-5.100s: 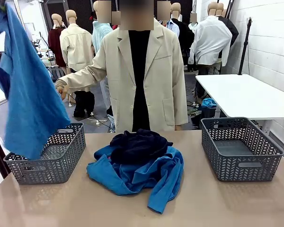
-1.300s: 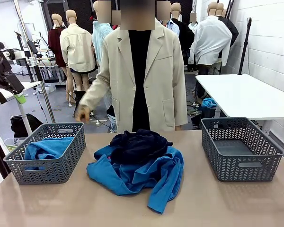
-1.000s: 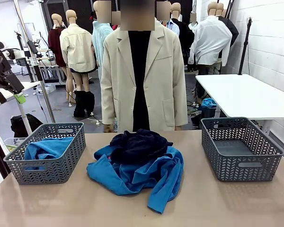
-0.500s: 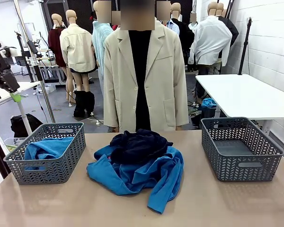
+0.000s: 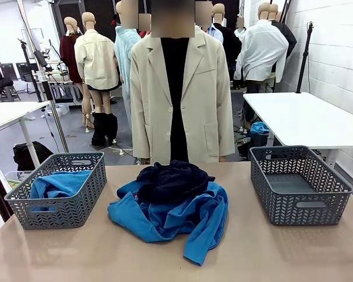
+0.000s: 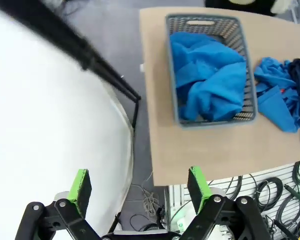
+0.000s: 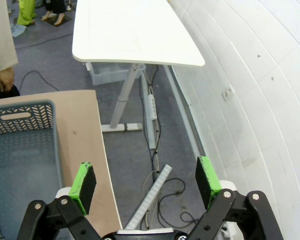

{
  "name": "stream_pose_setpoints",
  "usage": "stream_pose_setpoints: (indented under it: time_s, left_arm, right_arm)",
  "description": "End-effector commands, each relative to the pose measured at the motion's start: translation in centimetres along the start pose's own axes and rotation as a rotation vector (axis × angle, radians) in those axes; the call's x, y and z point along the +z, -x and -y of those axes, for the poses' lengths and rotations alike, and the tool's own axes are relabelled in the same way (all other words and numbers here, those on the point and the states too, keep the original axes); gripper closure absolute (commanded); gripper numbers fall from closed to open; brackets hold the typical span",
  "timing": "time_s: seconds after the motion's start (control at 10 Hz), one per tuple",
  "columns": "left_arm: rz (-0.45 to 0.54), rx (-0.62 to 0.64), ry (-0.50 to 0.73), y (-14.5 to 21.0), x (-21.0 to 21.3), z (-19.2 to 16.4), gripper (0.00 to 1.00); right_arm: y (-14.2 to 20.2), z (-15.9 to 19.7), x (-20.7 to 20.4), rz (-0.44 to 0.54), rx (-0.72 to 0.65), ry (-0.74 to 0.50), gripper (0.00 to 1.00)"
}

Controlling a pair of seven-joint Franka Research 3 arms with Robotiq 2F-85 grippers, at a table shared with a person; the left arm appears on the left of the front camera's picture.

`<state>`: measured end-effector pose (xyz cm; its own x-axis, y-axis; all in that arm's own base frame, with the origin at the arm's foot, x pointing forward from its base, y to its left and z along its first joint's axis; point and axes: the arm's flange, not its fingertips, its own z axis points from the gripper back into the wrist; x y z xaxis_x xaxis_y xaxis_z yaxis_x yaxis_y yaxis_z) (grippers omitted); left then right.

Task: Sort the tops and bottoms.
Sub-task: Lift clothes from the center of the table with your right hand.

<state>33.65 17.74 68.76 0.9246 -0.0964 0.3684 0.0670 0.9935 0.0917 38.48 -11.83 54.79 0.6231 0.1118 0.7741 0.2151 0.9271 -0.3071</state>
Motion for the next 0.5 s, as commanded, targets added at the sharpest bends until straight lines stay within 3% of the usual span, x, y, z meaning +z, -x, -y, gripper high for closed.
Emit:
stream_pose_setpoints:
  time_s: [0.0, 0.1, 0.2, 0.4]
  left_arm:
    - [-0.006, 0.084, -0.083, 3.4, 0.2, -1.3, 0.0]
    - [-0.012, 0.113, -0.083, 3.9, 0.5, -1.7, 0.0]
    - [0.004, 0.041, -0.03, 2.2, 0.8, -1.6, 0.0]
    - [0.004, 0.041, -0.03, 2.2, 0.8, -1.6, 0.0]
  right_arm:
    - [0.1, -0.3, 0.0, -0.004, 0.019, 0.005, 0.0]
    - [0.1, -0.3, 0.0, -0.004, 0.019, 0.005, 0.0]
    - [0.0, 0.0, 0.0, 0.0, 0.0, 0.0, 0.0]
    - [-2.1, -4.4, 2.6, 0.053, 0.024, -0.112, 0.0]
